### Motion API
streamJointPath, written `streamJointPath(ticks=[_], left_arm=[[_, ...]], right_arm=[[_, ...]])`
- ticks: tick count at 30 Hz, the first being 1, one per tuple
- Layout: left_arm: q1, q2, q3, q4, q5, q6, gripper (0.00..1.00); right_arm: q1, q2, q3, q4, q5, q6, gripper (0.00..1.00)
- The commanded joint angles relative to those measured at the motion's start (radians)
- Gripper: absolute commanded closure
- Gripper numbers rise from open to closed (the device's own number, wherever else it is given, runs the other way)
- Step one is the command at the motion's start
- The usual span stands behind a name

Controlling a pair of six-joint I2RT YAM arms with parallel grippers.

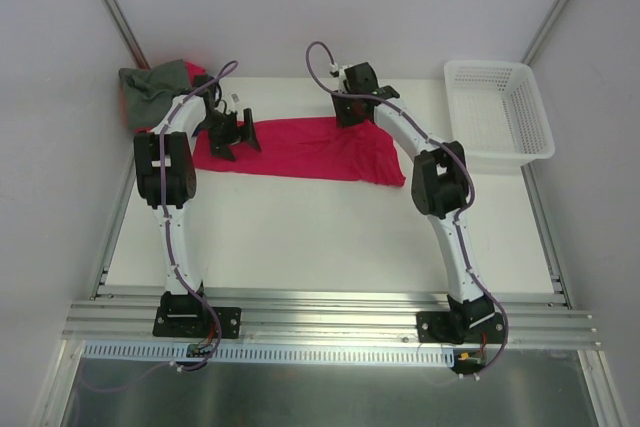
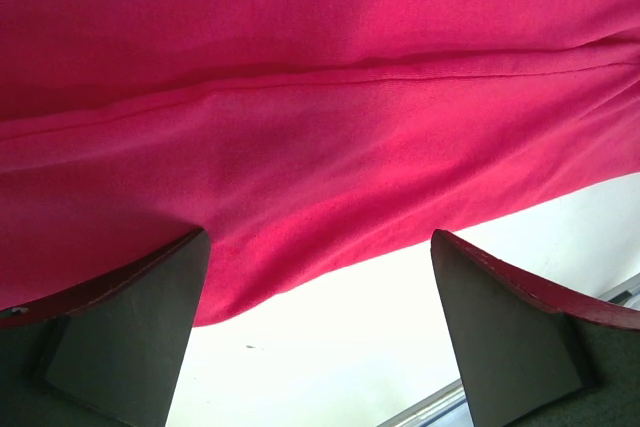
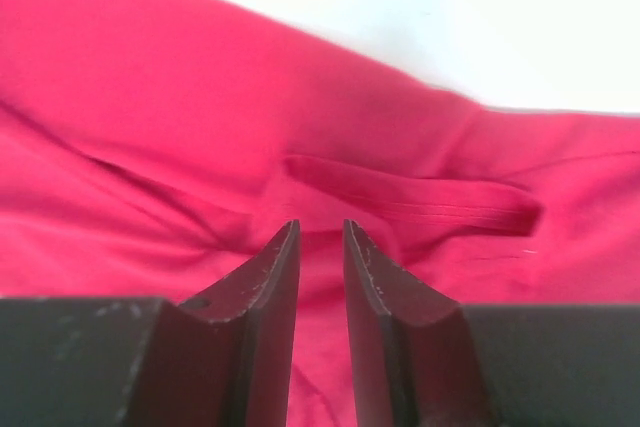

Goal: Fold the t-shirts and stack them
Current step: Fold the other side of the tshirt into a rectangle

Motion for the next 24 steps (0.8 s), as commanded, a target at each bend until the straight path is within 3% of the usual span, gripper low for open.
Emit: streamJointPath(ticks=[1, 7, 16, 24], left_arm=[[-0.011, -0.082, -0.008, -0.015, -0.006, 0.01, 0.06], [-0.011, -0.081, -0.011, -0.013, -0.005, 0.01, 0.06], [-0.011, -0.084, -0.017, -0.015, -0.006, 0.01, 0.05], [-0.013, -0.089, -0.025, -0.013, -0.011, 0.011, 0.06]], right_arm=[[0.013, -0.007, 0.043, 0.016, -0.01, -0.009, 0.72], [0.009, -0.013, 0.019, 0.016, -0.001, -0.029, 0.69], [0.008, 0.018, 0.027, 0.016, -0.019, -0.027, 0.53], [0.005, 0.05, 0.042, 0.004, -0.035, -0.024, 0.53]])
